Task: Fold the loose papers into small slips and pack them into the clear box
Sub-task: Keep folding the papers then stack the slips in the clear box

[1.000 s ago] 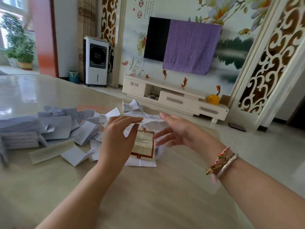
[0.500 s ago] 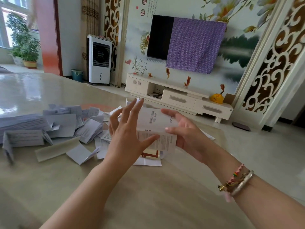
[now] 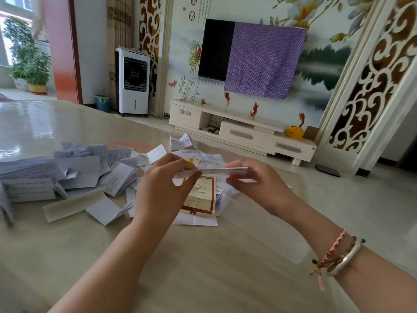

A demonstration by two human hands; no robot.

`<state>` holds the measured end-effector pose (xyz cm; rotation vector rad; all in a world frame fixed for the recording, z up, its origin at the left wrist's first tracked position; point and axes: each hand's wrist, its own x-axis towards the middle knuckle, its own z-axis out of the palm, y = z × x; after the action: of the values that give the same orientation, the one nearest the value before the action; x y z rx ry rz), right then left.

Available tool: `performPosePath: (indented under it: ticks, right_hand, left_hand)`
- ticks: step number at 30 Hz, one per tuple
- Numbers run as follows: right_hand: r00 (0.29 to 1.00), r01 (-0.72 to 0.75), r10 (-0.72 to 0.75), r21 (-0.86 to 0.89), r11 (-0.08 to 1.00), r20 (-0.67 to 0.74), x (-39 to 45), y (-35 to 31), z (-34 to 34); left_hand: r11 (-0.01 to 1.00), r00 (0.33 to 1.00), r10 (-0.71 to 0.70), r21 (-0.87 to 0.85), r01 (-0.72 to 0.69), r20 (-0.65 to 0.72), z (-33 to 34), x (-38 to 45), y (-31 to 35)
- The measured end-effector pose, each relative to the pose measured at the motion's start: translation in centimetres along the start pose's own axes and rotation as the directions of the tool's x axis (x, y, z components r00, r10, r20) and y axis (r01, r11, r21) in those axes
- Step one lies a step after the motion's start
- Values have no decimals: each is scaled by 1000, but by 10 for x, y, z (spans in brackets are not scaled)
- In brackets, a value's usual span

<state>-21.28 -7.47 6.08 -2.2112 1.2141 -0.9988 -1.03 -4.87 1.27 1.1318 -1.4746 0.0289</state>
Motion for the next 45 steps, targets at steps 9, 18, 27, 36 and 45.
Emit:
performPosePath:
  ticks: [9,18,27,36,45]
  right_hand:
    - [973,-87,27,-257,962,-229,33,44,-27]
    - [958,-285,201,-697,658,-203,77,126,-63]
    - [793,-266,598,-818,511,116,70,125,-52]
    - [973,-69,158,-447,892,166,18,-12,-11]
    - [913,101,26,-288,952,407,-41,-30,82]
  left_hand:
    - [932,870,-321,286,221,375,15,-4,-13]
    - [826,657,-435,563,19,616,25,-4,-24]
    - [796,679,-441,605,-6,587,22,-4,-19]
    - [784,675,-458,621,-2,579,1,-15,2]
    - [821,745,-287,555,-133,603,-37,-42,-4]
